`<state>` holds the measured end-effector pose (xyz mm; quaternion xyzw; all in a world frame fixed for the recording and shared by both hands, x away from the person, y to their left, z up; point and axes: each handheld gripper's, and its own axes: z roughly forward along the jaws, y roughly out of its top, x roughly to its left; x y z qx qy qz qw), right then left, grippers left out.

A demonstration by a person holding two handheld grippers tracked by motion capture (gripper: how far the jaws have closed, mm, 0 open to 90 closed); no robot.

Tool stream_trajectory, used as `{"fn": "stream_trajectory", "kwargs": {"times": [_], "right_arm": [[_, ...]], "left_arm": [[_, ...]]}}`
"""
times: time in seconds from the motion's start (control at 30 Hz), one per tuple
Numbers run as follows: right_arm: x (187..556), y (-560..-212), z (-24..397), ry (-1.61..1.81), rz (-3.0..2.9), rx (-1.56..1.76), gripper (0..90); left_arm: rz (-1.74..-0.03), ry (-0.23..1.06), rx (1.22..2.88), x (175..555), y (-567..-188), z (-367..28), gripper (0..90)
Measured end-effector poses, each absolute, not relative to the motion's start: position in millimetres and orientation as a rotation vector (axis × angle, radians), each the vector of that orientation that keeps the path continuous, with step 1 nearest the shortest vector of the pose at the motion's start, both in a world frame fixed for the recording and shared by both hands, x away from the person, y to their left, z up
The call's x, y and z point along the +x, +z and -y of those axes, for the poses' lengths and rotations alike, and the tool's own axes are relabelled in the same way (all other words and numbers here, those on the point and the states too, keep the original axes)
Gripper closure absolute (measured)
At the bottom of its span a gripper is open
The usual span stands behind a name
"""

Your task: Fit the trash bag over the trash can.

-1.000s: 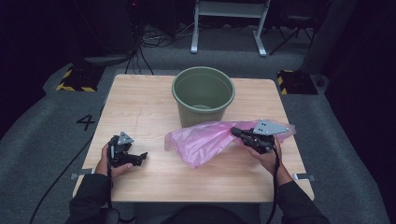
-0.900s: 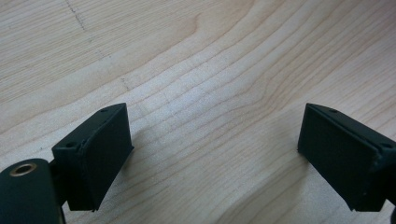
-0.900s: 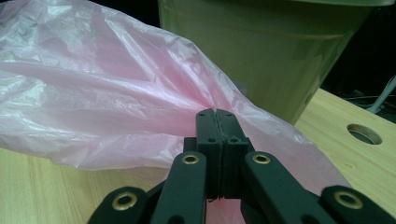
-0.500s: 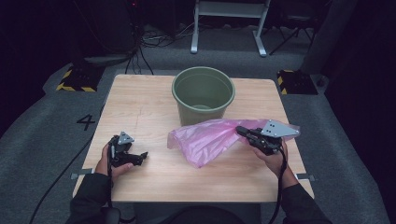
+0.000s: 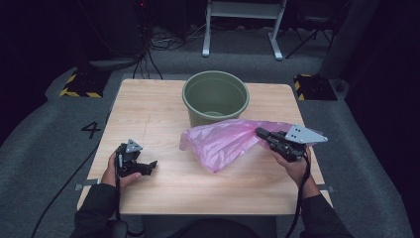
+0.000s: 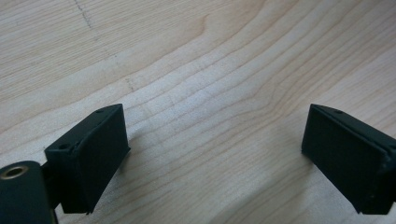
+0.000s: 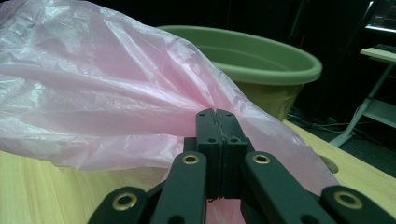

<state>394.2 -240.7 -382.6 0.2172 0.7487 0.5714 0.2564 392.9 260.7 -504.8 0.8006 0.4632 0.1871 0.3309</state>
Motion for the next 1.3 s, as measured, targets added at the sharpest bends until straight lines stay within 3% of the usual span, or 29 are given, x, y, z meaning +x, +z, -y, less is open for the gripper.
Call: {"fn": "stream_trajectory", "kwargs": {"times": [0.63,0.7,0.83,0.87,0.93,1.3], "right_arm": [[419.3,-344.8,245.2,1.541,-1.924,0.66,89.6],[424.4,-340.5,242.3,1.523,-1.919,0.67,89.6],[433.5,-336.0,236.0,1.508,-1.914,0.687,89.6],[435.8,-335.0,233.8,1.504,-1.916,0.692,89.6],[440.4,-333.6,228.9,1.468,-1.905,0.692,89.6],[463.1,-334.9,232.4,1.412,-1.865,0.779,89.6]], "left_arm": [[-1.17,0.472,2.119,398.0,-504.4,-262.1,5.9],[-1.164,0.47,2.124,398.2,-503.8,-262.1,7.0],[-1.149,0.529,2.139,395.3,-498.8,-256.8,18.3],[-1.153,0.557,2.139,394.6,-497.0,-254.8,16.1],[-1.127,0.605,2.135,392.2,-491.9,-251.1,20.5],[-0.974,0.639,1.998,385.8,-436.2,-244.8,20.4]]}}
